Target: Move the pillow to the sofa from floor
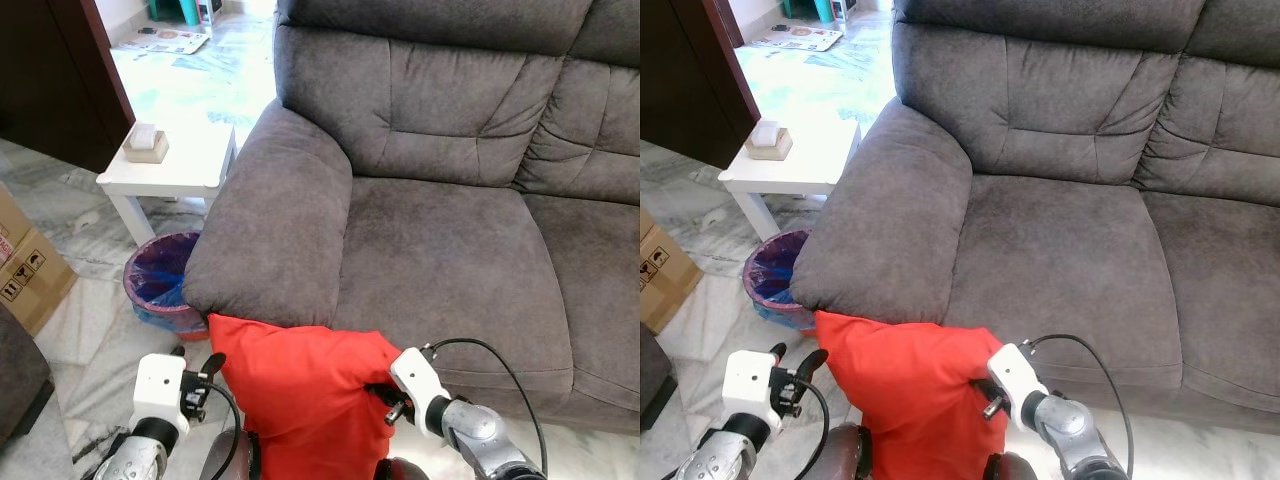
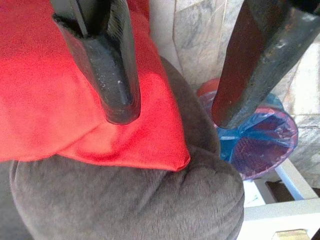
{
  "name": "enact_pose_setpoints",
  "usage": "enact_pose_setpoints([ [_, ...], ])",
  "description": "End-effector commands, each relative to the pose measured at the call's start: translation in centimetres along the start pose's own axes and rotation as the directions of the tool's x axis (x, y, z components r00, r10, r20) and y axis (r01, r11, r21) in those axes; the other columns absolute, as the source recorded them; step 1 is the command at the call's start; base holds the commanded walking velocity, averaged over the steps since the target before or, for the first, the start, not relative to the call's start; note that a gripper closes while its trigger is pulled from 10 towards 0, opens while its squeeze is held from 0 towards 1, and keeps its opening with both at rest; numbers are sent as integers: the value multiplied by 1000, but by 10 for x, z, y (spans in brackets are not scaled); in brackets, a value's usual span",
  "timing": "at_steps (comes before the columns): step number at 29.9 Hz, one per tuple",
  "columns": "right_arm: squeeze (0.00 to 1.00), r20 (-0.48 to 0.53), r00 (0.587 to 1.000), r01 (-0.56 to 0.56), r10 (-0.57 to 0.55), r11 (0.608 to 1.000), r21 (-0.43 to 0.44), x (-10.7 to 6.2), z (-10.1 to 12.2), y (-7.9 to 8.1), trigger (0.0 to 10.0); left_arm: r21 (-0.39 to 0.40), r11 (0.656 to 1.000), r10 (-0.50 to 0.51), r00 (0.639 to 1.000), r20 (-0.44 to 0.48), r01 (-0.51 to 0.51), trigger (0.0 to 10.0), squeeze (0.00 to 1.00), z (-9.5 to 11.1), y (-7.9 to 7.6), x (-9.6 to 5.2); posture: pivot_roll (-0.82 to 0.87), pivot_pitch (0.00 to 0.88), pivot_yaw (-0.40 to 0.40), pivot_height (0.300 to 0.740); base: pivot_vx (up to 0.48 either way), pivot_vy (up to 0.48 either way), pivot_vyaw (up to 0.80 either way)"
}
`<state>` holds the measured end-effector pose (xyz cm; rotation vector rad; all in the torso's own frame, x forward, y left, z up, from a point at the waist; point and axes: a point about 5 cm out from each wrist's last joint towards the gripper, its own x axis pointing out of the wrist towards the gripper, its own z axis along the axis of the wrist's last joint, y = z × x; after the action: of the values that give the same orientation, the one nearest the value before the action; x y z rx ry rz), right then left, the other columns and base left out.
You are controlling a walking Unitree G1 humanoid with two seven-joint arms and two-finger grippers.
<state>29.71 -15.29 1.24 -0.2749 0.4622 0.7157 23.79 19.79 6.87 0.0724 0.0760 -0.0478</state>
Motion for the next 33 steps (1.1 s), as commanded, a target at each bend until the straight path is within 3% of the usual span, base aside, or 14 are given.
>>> enact_pose_setpoints([
  [1,0,50,998,27,-29,998,53,-2,-1,1,0,-7,1000,-10,999,-31,10,10000,0,-8,-2,-2,89,121,-4,608,0,0,0],
  [8,0,247,951,105,-185,947,303,-7,5,-2,0,-3,999,-38,998,-40,38,10000,0,-11,-3,0,57,114,19,608,0,0,0],
  [12,0,211,964,101,-163,956,277,-9,-9,8,0,0,999,-46,998,-40,46,10000,0,-12,-4,0,53,108,22,608,0,0,0],
  [15,0,218,963,82,-158,943,323,-13,-22,19,0,1,999,-49,998,-36,50,10000,0,-11,-4,2,56,104,26,608,0,0,0],
  [22,0,231,962,74,-144,955,286,-12,-21,27,0,9,998,-61,997,-40,61,10000,0,-11,-1,4,40,108,35,608,0,0,0],
  [23,0,232,962,72,-141,956,283,-11,-20,29,510,9,998,-63,997,-39,63,10000,0,-11,-1,4,43,113,36,608,0,0,0],
  [24,0,215,960,111,-178,950,292,-10,-20,27,10000,9,998,-63,997,-37,63,10000,0,-10,-1,5,47,119,36,608,0,0,0],
  [28,0,259,941,127,-220,935,332,-10,-13,24,10000,10,998,-60,998,-35,60,10000,0,-10,0,5,48,127,36,608,0,0,0],
  [33,0,277,933,129,-231,931,342,-9,-8,22,10000,12,998,-53,998,-34,53,10000,0,-9,2,5,56,138,36,643,0,0,0],
])
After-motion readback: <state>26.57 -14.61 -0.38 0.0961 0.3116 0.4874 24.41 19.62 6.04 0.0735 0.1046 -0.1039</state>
